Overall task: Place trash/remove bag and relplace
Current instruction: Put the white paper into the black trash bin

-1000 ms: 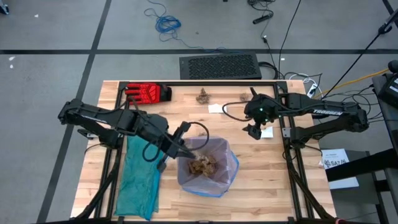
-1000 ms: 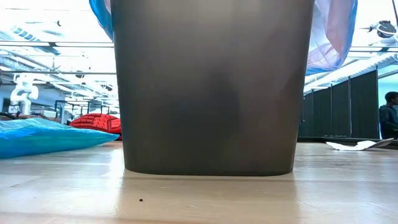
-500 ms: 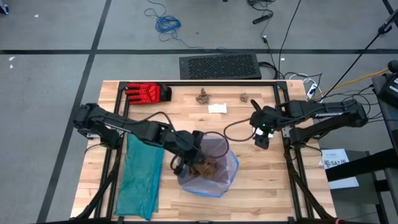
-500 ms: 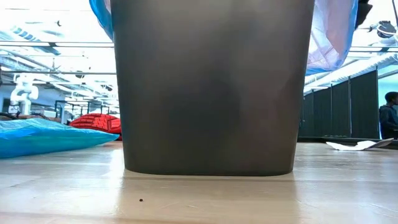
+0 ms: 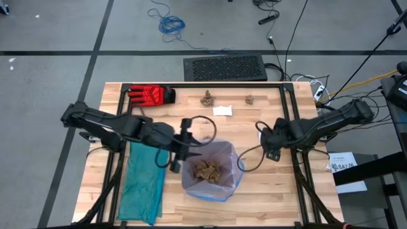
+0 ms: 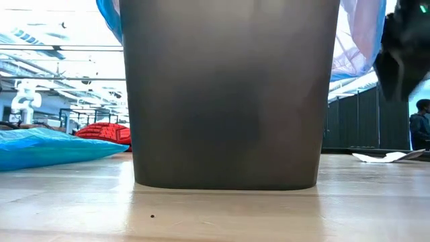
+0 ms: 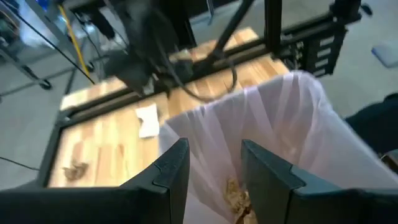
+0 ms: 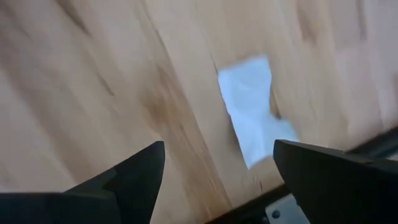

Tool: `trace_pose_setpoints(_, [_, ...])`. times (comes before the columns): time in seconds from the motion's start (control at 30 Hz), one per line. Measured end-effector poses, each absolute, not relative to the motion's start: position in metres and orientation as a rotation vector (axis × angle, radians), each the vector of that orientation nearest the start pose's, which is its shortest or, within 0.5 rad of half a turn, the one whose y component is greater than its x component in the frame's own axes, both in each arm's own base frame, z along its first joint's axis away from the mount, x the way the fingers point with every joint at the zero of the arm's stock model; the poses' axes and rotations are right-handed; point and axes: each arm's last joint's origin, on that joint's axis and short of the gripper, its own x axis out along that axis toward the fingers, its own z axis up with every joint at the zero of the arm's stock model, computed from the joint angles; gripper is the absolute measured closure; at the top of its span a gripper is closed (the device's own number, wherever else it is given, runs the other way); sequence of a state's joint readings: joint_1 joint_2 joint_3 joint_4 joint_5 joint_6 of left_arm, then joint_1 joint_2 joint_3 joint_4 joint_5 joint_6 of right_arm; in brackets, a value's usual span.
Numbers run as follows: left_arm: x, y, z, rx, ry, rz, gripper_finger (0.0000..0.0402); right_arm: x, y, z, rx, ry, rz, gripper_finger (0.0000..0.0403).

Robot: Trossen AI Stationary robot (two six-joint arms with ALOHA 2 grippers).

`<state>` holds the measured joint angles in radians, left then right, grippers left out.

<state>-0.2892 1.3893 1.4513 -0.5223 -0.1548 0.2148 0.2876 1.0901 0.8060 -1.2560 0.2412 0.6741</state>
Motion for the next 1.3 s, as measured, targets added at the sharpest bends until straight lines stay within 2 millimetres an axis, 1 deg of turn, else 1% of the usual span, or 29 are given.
trace_pose_setpoints(0.1, [0.278, -0.08, 0.405, 0.313, 0.399, -0.157, 0.026, 0.14, 0.036, 0.208, 0.105, 1.453, -0.489, 0.0116])
trace_pose_setpoints(0.17, [0.275, -0.078, 0.409, 0.312, 0.389, -0.143, 0.026, 0.14, 0.036, 0.201, 0.073, 1.447, -0.507, 0.0117])
trace_pose_setpoints(0.37, [0.274, -0.078, 0.408, 0.299, 0.404, -0.133, 0.026, 0.149, 0.035, 0.19, 0.031, 1.506, -0.562, 0.0117])
trace_pose_setpoints(0.5, [0.273, -0.077, 0.406, 0.309, 0.429, -0.115, 0.026, 0.158, 0.034, 0.176, -0.033, 1.6, -0.572, 0.0117])
trace_pose_setpoints(0.8, [0.272, -0.076, 0.403, 0.346, 0.453, -0.106, 0.026, 0.174, 0.019, 0.141, -0.082, 1.825, -0.675, 0.0117])
trace_pose_setpoints(0.9, [0.271, -0.076, 0.402, 0.362, 0.466, -0.109, 0.026, 0.176, 0.014, 0.133, -0.076, 1.87, -0.704, 0.0129])
trace_pose_setpoints(0.97, [0.27, -0.075, 0.401, 0.374, 0.484, -0.11, 0.026, 0.178, 0.011, 0.13, -0.07, 1.892, -0.72, 0.0156])
trace_pose_setpoints(1.03, [0.27, -0.075, 0.399, 0.378, 0.498, -0.112, 0.026, 0.178, 0.009, 0.127, -0.066, 1.91, -0.737, 0.0203])
trace_pose_setpoints(1.07, [0.269, -0.075, 0.399, 0.38, 0.507, -0.113, 0.026, 0.178, 0.008, 0.126, -0.063, 1.913, -0.749, 0.0235])
trace_pose_setpoints(1.17, [0.269, -0.075, 0.398, 0.384, 0.512, -0.104, 0.026, 0.178, 0.007, 0.125, -0.057, 1.903, -0.784, 0.0351])
trace_pose_setpoints(1.2, [0.269, -0.074, 0.398, 0.386, 0.512, -0.099, 0.026, 0.178, 0.007, 0.125, -0.058, 1.899, -0.79, 0.0376])
trace_pose_setpoints(1.23, [0.268, -0.074, 0.399, 0.389, 0.513, -0.094, 0.026, 0.178, 0.006, 0.125, -0.056, 1.893, -0.802, 0.0386])
trace_pose_setpoints(1.3, [0.268, -0.073, 0.398, 0.401, 0.521, -0.079, 0.026, 0.178, 0.006, 0.126, -0.027, 1.881, -0.828, 0.0392])
